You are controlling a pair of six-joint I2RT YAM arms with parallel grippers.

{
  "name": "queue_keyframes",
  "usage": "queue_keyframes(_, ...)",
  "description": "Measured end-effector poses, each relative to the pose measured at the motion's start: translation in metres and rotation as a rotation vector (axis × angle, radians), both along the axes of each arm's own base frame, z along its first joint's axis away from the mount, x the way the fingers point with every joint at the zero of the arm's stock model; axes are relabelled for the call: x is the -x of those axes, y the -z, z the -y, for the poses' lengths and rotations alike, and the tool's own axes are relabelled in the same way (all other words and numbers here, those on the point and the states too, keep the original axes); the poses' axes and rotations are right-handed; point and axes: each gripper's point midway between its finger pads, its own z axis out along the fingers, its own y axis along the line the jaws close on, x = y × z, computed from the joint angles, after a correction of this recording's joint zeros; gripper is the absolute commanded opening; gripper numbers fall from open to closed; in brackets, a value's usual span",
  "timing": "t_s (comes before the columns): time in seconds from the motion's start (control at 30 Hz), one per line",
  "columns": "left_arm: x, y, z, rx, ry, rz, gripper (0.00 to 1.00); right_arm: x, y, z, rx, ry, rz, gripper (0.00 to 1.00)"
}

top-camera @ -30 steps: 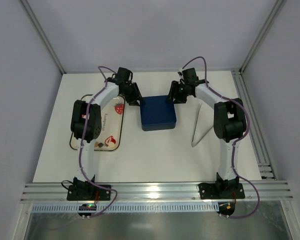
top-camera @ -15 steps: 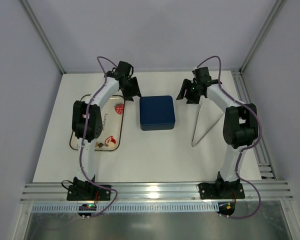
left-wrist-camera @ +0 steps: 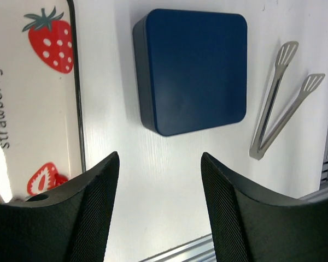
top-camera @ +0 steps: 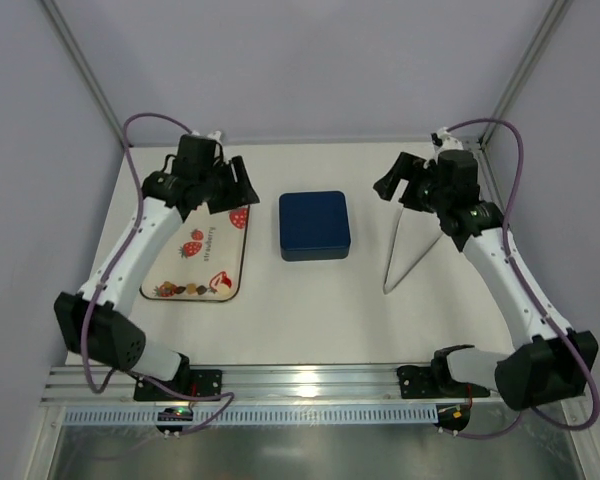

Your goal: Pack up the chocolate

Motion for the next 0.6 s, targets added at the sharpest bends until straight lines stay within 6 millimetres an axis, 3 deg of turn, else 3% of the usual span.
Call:
queue_keyframes(0.1,0.034,-0.011,-0.013,0.004,0.005,0.053,0.63,0.03,-0.017,0.01,-0.002,0.018,0.077,0.98)
queue_keyframes(0.2,0.064,-0.005,-0.024,0.003,0.009,0.063,0.63,0.055,-0.028,0.019,-0.002,0.04,0.139,1.0)
queue_keyframes(0.33,0.091,0.004,-0.034,0.0,0.013,0.069,0.63,0.083,-0.021,0.033,0.014,0.08,0.168,1.0)
queue_keyframes(0.5,0.111,0.0,-0.041,0.008,0.014,0.098,0.63,0.105,-0.005,0.047,0.045,0.131,0.152,1.0)
queue_keyframes(0.6,0.115,-0.007,-0.042,0.014,0.014,0.12,0.63,0.108,-0.005,0.051,0.054,0.144,0.157,1.0)
